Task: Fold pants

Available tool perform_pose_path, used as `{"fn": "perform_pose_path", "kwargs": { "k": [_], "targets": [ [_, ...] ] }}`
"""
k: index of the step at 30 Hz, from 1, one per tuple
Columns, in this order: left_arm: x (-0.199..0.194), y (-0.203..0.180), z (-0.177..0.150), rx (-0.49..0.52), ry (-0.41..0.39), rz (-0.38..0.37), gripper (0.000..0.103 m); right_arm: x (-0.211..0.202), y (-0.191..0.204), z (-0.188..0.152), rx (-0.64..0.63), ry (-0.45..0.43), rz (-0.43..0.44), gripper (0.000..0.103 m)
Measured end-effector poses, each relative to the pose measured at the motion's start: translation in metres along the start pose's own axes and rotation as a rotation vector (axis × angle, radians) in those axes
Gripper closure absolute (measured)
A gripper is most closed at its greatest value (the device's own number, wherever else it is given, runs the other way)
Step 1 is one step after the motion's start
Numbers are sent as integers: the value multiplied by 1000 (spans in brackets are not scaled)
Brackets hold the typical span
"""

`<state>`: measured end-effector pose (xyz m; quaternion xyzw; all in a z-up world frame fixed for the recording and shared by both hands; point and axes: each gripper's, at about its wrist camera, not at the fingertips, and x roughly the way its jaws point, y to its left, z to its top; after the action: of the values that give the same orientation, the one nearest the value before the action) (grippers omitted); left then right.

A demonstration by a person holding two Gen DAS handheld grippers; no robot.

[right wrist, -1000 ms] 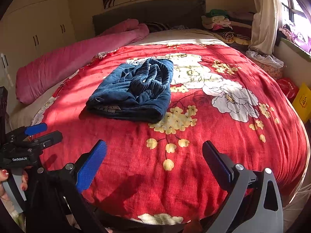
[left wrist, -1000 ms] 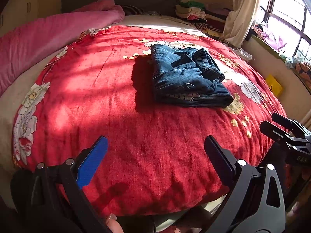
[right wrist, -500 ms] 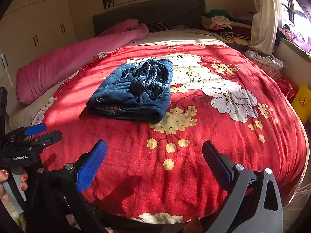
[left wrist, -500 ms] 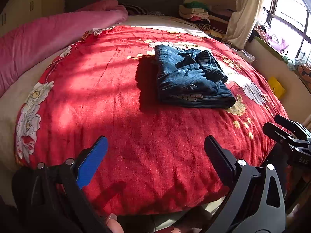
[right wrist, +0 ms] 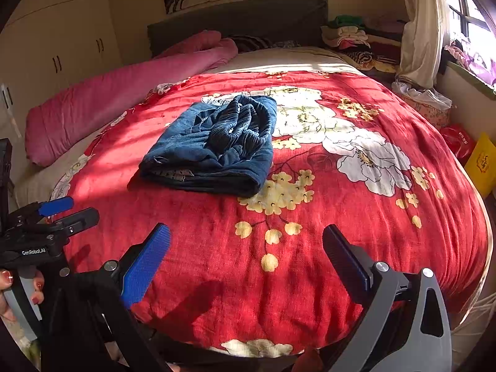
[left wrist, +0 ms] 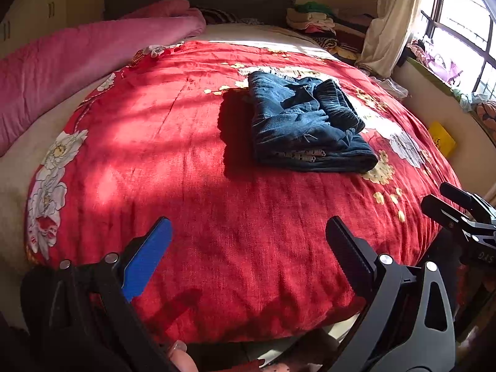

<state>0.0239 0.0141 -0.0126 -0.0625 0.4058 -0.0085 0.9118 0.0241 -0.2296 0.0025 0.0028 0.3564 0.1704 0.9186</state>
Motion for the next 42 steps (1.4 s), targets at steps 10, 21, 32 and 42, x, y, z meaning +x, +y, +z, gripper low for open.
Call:
{"fn": "perform_pose_path", "kwargs": {
  "k": [10,21,32,42],
  "targets": [
    [0,-3,0,8,7,13,10,-2,-1,1,-3,-4,-6,5],
    [0,-2,1,6,0,-5,10,-1,0,1,-3,-1,-7,5],
    [0,-1,2,0,5,-21,10,2,1,0,-8,8,-10,5],
    [4,7,3,30,-8,68,10,13,-8,-3,-8,32,-24,5]
  ]
}}
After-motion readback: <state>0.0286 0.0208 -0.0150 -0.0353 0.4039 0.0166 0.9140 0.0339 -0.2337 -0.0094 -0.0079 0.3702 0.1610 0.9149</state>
